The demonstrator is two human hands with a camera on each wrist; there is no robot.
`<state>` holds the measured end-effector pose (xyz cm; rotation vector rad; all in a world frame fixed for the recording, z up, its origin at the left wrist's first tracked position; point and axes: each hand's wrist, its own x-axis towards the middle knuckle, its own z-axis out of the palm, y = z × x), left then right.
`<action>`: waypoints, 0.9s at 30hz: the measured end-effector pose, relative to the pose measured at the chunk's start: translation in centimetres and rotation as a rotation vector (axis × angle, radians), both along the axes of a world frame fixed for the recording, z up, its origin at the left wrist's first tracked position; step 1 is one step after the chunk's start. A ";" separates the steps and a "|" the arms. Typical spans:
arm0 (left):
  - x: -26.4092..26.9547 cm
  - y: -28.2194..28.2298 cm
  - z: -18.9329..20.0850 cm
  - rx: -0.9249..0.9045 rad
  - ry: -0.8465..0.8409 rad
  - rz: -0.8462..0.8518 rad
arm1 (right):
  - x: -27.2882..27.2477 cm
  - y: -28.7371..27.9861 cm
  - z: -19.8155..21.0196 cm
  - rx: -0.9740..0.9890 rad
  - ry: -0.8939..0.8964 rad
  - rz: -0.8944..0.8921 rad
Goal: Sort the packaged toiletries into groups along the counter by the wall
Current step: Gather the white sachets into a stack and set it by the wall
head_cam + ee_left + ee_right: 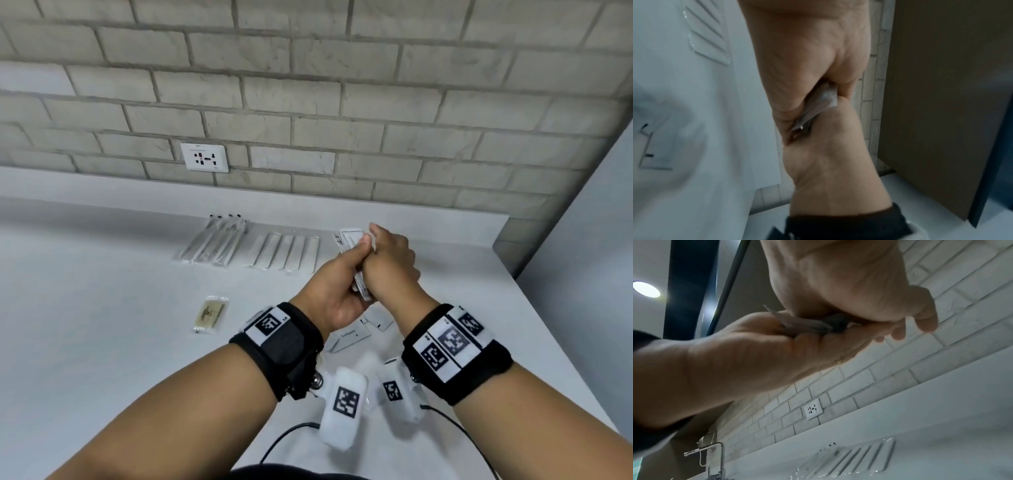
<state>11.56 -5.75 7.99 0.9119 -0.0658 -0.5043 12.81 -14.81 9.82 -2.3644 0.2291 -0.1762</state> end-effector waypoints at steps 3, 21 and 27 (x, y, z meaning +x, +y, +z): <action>0.5 0.4 -0.5 0.057 -0.042 0.008 | 0.4 -0.9 -0.3 0.119 -0.016 0.192; 0.1 1.6 0.3 -0.013 0.004 -0.144 | -2.1 -4.1 1.2 -0.095 -0.059 0.754; 0.3 1.8 0.3 0.029 -0.036 -0.175 | -1.9 -4.4 1.4 -0.038 -0.009 0.793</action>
